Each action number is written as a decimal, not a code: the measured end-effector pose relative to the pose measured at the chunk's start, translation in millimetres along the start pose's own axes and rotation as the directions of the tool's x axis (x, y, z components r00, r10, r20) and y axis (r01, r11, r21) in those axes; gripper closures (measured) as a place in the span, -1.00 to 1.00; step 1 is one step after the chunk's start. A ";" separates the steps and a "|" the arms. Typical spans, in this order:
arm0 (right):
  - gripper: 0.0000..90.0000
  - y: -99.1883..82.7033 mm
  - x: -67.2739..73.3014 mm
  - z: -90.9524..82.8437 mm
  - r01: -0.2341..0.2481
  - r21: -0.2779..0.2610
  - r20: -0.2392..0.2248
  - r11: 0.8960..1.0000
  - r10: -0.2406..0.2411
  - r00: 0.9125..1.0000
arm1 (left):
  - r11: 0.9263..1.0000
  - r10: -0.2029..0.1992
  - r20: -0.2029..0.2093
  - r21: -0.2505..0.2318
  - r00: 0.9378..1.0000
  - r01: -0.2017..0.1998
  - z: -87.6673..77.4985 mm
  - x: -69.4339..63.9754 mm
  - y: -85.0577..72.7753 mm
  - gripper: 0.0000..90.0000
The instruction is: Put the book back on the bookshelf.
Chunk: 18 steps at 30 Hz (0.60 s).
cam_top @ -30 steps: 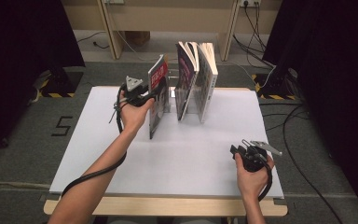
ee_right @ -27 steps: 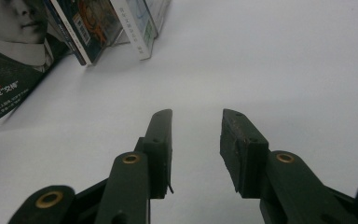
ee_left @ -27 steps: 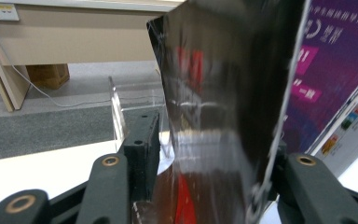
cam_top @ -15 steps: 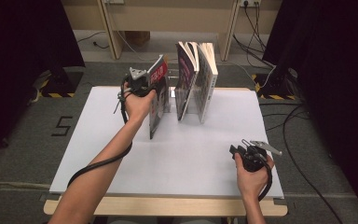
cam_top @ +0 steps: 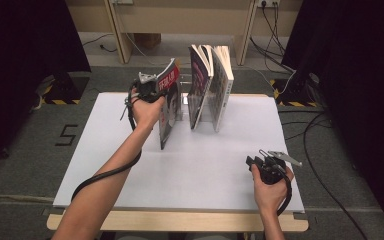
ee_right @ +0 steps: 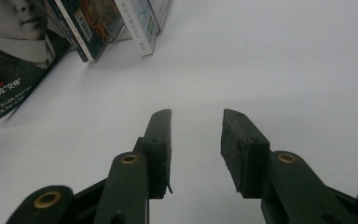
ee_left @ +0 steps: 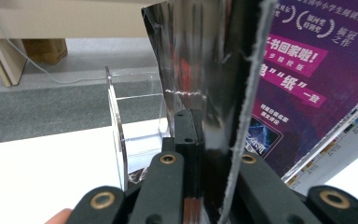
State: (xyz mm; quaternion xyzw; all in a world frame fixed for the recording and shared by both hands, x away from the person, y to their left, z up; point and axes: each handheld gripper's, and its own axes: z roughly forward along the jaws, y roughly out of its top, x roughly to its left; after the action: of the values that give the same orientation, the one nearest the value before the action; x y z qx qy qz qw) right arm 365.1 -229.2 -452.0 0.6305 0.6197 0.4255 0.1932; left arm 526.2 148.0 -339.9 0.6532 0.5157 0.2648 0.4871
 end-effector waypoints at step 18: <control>0.42 -1.4 1.6 1.6 0.001 0.001 0.000 1.000 -0.001 1.000 | 0.988 0.017 0.042 -0.154 0.999 -0.011 -12.4 8.3 -5.1 0.92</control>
State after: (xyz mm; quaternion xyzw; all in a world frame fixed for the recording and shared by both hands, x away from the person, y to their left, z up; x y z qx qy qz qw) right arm 365.3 -227.0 -453.5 0.6305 0.6202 0.4249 0.1929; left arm 516.2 160.2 -341.0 0.6230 0.4787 0.2930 0.5449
